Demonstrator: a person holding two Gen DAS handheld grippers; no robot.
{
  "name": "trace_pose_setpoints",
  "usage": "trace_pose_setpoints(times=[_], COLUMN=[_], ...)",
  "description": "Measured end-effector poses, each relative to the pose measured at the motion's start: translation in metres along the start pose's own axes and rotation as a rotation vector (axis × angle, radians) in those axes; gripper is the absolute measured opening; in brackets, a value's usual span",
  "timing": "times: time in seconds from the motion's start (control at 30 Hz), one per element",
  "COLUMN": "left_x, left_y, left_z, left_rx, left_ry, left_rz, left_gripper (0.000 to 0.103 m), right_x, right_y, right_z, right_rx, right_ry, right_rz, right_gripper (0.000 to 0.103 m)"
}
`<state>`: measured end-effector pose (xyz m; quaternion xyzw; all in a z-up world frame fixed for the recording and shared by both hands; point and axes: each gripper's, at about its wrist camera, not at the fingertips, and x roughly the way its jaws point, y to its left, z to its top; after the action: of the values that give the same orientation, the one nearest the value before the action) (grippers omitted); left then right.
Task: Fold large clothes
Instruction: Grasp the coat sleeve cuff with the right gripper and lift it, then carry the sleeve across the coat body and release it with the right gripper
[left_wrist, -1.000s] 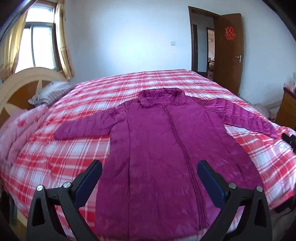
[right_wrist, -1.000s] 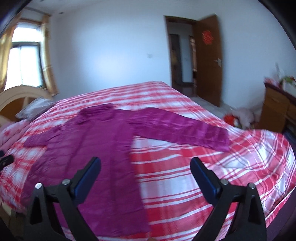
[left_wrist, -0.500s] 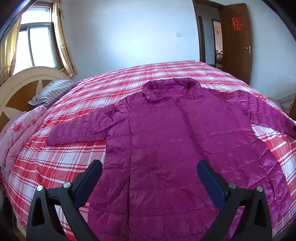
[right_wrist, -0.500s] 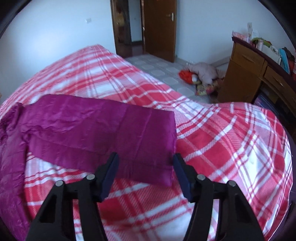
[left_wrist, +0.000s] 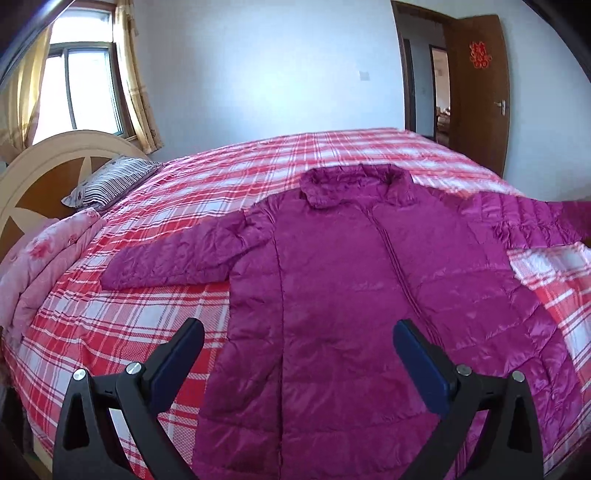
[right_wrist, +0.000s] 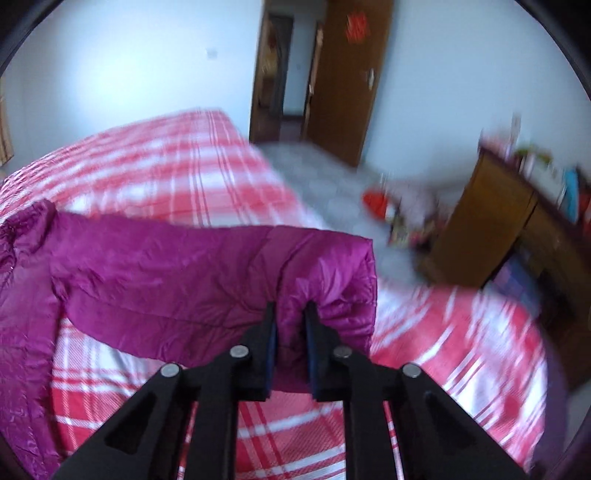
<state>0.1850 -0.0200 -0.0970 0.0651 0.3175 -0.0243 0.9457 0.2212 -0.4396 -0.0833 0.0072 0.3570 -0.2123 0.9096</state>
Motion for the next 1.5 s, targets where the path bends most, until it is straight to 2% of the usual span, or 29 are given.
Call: trace_pose_setpoints(times=[0.13,0.27,0.43,0.57,0.8,1.0,1.1,1.17,1.2,1.23,1.3,1.4,1.5], left_x=[0.000,0.004,0.011,0.015,0.028,0.042,0.051,0.056,0.058,0.059,0.060,0.059,0.061], left_y=[0.008,0.013,0.025,0.039,0.065,0.076,0.075,0.072,0.070,0.069,0.067,0.070,0.073], left_z=[0.000,-0.006,-0.012,-0.015,-0.020,-0.022,-0.024,-0.023,-0.022,-0.021,-0.016,-0.006,0.010], left_rx=[-0.028,-0.037,-0.056,-0.078,-0.106,-0.118,-0.114,-0.106,-0.099,-0.094,-0.084,-0.084,-0.098], left_ry=[-0.004,0.012,0.026,0.034,0.061,0.088,0.105,0.113,0.117,0.119,0.115,0.094,0.071], left_rz=[-0.010,-0.014,-0.010,-0.002,0.030,0.046,0.046,0.046,0.046,0.046,0.050,0.070,0.074], left_gripper=[0.102,0.102,0.102,0.102,0.102,0.102,0.102,0.102,0.102,0.102,0.102,0.102,0.102], right_x=[-0.038,-0.079,-0.114,-0.123,-0.112,-0.080,-0.069,-0.062,-0.059,-0.057,-0.061,-0.084,-0.107], right_y=[0.040,0.096,0.174,0.238,0.337,0.402,0.421,0.433,0.437,0.442,0.441,0.435,0.411], right_z=[0.033,0.058,0.064,0.056,0.021,-0.017,-0.031,-0.039,-0.042,-0.044,-0.044,-0.044,-0.032], right_rx=[-0.131,-0.284,-0.454,-0.590,-0.735,-0.775,-0.767,-0.747,-0.735,-0.715,-0.680,-0.656,-0.589], right_ry=[-0.146,-0.283,-0.379,-0.422,-0.414,-0.315,-0.263,-0.233,-0.222,-0.205,-0.192,-0.226,-0.269], right_rz=[-0.034,-0.038,0.015,0.062,0.184,0.295,0.343,0.393,0.430,0.489,0.560,0.660,0.744], right_gripper=[0.015,0.015,0.015,0.015,0.015,0.015,0.016,0.019,0.031,0.059,0.083,0.083,0.083])
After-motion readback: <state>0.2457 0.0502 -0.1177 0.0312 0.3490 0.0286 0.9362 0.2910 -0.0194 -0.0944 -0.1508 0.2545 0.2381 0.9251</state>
